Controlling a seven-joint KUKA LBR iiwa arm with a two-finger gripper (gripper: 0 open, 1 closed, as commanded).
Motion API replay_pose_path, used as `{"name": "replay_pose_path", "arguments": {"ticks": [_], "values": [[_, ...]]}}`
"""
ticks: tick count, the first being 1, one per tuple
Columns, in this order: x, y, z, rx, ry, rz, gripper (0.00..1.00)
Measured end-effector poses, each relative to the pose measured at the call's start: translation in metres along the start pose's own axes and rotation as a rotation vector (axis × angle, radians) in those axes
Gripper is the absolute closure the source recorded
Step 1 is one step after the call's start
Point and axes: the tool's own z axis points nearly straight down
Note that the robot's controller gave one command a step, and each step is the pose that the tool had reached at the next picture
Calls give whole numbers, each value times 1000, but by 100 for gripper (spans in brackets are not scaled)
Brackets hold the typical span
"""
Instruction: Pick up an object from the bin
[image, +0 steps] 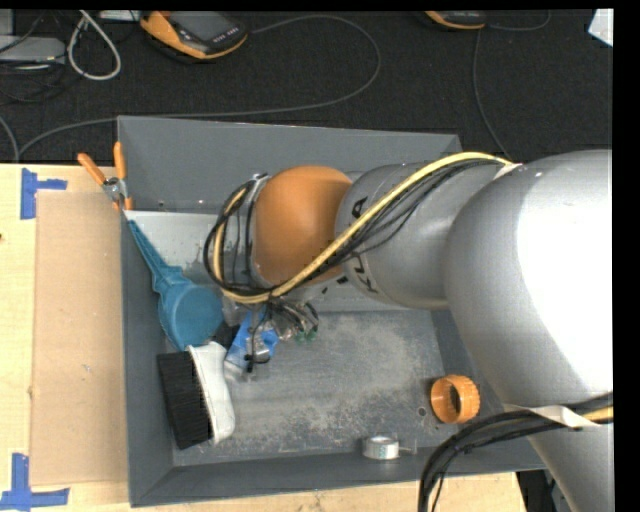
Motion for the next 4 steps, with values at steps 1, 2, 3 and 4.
{"name": "replay_pose_path", "arguments": {"ticks": [1, 2, 3, 4], "values": [[18, -2, -4, 1, 1, 231, 100], [18, -2, -4, 1, 2, 231, 100], [20, -3, -14, 2, 7, 231, 100], [20, -3, -30, 2, 8, 233, 100]]}}
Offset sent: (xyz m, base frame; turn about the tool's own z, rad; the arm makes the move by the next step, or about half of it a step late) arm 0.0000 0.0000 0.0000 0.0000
